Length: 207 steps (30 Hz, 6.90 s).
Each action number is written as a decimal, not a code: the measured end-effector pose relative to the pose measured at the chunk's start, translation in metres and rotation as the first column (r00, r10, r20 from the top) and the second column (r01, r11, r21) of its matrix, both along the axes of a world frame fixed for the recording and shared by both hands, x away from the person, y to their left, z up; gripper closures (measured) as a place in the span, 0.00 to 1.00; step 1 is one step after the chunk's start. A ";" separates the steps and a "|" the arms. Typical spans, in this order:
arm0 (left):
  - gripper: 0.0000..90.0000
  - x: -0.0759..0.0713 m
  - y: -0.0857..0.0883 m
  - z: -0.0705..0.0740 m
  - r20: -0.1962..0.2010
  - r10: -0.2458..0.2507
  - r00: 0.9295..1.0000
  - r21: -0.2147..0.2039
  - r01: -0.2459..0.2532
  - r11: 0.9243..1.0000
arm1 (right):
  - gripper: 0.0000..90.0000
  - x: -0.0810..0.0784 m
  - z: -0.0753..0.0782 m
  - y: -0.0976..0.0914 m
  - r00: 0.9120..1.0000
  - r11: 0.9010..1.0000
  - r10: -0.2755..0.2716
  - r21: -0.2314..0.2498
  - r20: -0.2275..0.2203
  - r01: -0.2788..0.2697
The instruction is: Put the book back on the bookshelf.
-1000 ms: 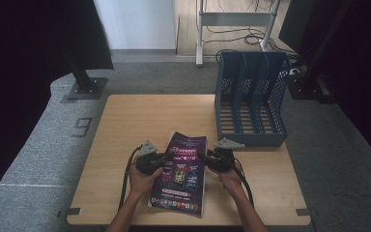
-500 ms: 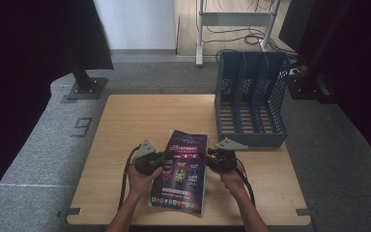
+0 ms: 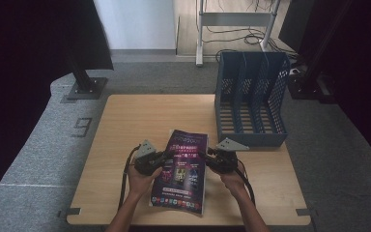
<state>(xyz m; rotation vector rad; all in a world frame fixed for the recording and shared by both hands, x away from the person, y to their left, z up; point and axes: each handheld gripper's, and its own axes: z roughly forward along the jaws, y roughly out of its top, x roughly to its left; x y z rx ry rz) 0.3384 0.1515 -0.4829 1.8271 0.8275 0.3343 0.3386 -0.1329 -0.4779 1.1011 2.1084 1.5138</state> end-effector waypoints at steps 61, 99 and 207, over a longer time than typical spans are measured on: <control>0.94 0.002 -0.003 0.035 0.159 -0.020 0.987 -0.015 0.023 1.000 | 0.86 -0.020 0.044 -0.008 0.960 0.999 0.034 0.016 0.277 -0.040; 0.84 0.002 0.001 0.033 0.223 0.018 0.975 -0.022 -0.014 1.000 | 0.88 -0.024 0.043 -0.007 0.940 0.997 0.045 0.043 0.339 -0.063; 0.27 0.024 0.010 0.035 0.134 -0.043 0.990 -0.177 0.066 0.982 | 0.87 -0.033 0.042 -0.014 0.895 0.952 0.301 -0.051 0.328 -0.301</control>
